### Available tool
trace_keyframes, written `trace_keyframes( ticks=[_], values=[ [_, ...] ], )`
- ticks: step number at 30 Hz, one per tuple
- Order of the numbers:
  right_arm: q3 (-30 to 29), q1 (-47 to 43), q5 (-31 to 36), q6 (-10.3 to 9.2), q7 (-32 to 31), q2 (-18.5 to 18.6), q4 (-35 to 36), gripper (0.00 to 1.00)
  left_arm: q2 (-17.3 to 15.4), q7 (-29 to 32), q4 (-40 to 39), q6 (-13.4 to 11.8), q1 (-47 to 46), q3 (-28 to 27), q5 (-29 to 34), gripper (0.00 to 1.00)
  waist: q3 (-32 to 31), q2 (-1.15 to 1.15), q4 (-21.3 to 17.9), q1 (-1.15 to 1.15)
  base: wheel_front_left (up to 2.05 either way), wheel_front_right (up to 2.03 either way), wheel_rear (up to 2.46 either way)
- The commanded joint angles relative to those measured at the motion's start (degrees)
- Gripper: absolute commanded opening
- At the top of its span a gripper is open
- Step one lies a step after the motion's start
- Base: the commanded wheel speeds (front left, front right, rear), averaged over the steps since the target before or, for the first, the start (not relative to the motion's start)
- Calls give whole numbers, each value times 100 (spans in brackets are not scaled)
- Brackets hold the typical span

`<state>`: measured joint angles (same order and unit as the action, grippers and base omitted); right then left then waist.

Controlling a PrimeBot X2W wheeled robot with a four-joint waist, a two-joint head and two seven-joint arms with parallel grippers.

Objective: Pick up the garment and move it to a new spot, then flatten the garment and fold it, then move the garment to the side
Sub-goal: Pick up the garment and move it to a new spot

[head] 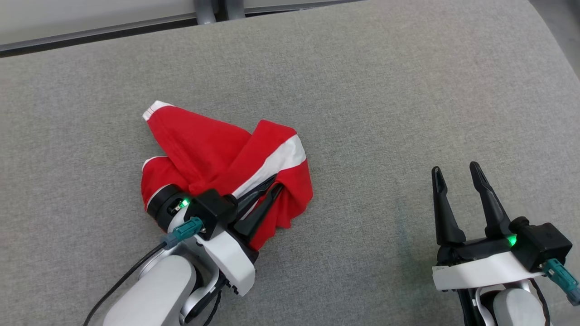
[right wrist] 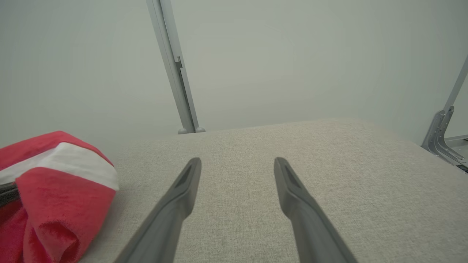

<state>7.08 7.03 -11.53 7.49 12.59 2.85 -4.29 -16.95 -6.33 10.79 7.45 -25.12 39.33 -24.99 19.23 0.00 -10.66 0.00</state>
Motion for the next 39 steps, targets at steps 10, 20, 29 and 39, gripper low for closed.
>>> trace_keyframes(
  ticks=[10, 20, 29, 39],
  values=[
    [-23, 164, 20, 0, 132, 11, -250, 100, -82, -714, -48, -123, 94, -197, -239, 100, -192, 0, 316, 0, 0, 0, 0],
    [-178, 104, 180, 0, -10, 12, -305, 100, -178, -879, -186, -714, 618, -1451, -698, 100, -673, 0, 840, 0, 0, 0, 0],
    [-294, -136, 287, 0, -203, 14, -220, 100, -116, -888, -29, -751, 1237, -2840, -751, 100, -1033, 0, 1175, 0, 0, 0, 0],
    [-381, -400, 380, 0, -456, 10, -82, 100, 31, -883, 175, -431, 1867, -3372, -308, 100, -1416, 0, 1274, 0, 0, 0, 0]
  ],
)
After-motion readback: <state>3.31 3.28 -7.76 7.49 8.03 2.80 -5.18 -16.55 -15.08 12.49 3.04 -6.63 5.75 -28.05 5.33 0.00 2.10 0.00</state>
